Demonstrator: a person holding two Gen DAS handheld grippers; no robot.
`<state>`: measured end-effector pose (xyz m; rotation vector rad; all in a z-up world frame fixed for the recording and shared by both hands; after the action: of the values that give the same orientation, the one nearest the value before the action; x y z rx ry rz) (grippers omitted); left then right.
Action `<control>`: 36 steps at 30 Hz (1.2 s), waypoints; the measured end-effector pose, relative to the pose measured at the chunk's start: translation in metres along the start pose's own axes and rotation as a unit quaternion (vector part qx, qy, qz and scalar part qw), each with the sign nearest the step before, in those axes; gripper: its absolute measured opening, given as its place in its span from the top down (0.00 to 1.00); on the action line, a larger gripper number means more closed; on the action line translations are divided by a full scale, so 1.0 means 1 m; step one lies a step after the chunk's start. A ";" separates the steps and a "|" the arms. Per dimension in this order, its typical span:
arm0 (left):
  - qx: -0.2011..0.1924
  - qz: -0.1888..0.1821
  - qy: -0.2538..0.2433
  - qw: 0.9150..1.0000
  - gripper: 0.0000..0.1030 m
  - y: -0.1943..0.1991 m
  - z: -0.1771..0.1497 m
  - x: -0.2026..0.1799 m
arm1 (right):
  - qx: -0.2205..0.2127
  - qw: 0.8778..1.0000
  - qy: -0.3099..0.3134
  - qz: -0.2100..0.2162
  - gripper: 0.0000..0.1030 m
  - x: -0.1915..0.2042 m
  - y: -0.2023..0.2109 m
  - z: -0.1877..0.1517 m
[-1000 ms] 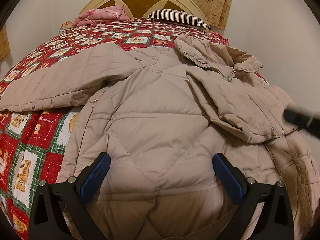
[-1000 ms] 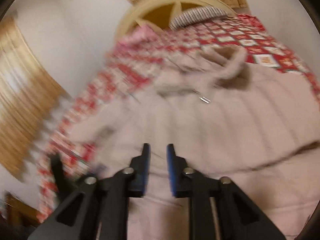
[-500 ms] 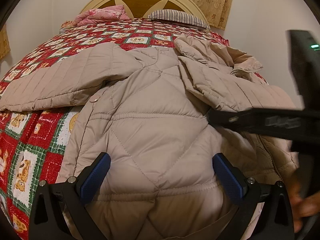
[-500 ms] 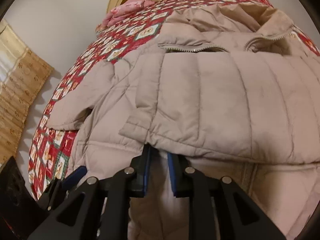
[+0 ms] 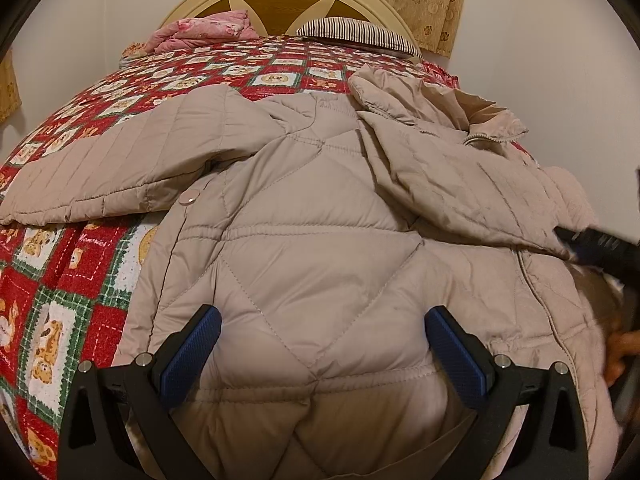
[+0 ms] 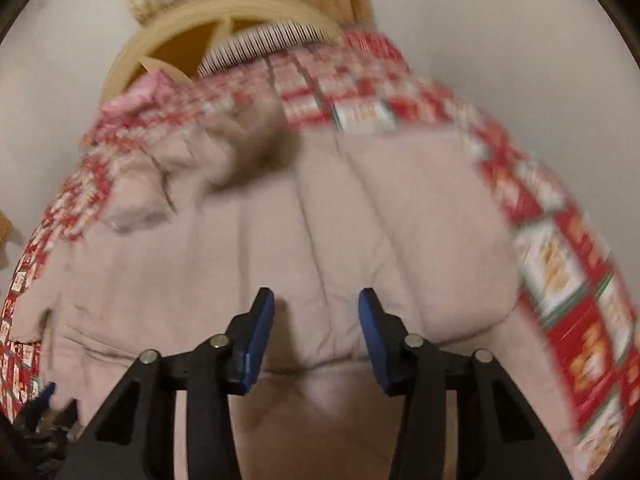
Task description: Fold large clothes
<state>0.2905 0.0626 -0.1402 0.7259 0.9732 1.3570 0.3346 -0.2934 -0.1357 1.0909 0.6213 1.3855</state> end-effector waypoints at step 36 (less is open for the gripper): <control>-0.099 0.032 0.423 0.900 0.45 0.029 0.058 0.345 | -0.031 0.998 0.047 0.005 0.16 0.019 -0.016 -0.013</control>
<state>0.3114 0.4132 -0.1394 -0.0325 1.4543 1.8443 0.3332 -0.2696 -0.1507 0.9853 0.6378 1.4619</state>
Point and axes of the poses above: each gripper's, at about its wrist camera, not at the fingertips, and y roughly against the way its jaws point, x to its left, z to its top, the point moved 2 cm from there along -y, roughly the way its jaws point, and after that the axes turned 14 degrees about x, right-handed, at the moved point
